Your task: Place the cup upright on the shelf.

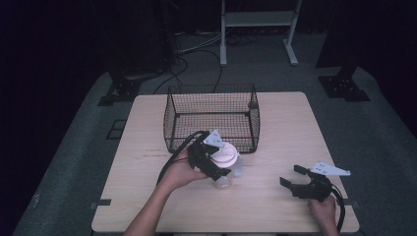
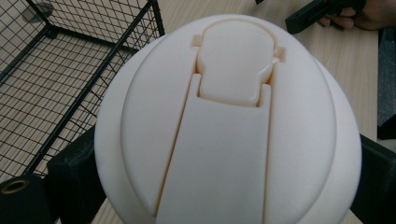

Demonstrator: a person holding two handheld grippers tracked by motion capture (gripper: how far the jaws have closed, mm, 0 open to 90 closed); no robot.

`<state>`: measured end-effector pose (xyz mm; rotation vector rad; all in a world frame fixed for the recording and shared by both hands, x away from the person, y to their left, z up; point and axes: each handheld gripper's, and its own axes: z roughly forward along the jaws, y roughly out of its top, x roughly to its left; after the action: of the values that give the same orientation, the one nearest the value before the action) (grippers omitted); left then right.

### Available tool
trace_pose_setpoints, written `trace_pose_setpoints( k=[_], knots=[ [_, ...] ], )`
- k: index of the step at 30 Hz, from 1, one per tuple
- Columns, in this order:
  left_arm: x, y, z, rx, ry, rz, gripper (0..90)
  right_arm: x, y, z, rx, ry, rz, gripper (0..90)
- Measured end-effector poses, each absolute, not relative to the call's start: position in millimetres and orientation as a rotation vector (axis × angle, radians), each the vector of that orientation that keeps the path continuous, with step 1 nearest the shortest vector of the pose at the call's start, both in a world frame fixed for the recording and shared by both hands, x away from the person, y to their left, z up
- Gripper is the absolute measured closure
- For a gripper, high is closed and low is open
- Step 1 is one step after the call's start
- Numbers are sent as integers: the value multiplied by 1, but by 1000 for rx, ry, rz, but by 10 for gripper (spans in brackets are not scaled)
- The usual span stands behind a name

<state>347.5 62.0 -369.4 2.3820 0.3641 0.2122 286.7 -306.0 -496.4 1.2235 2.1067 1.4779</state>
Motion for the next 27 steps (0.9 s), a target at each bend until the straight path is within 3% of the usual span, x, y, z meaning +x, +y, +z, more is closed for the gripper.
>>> trace_pose_setpoints(
  k=[27],
  knots=[
    [348, 55, -303, 2343, 287, 257, 52, 287, -307, -497, 1226, 2096, 1485, 129]
  ],
)
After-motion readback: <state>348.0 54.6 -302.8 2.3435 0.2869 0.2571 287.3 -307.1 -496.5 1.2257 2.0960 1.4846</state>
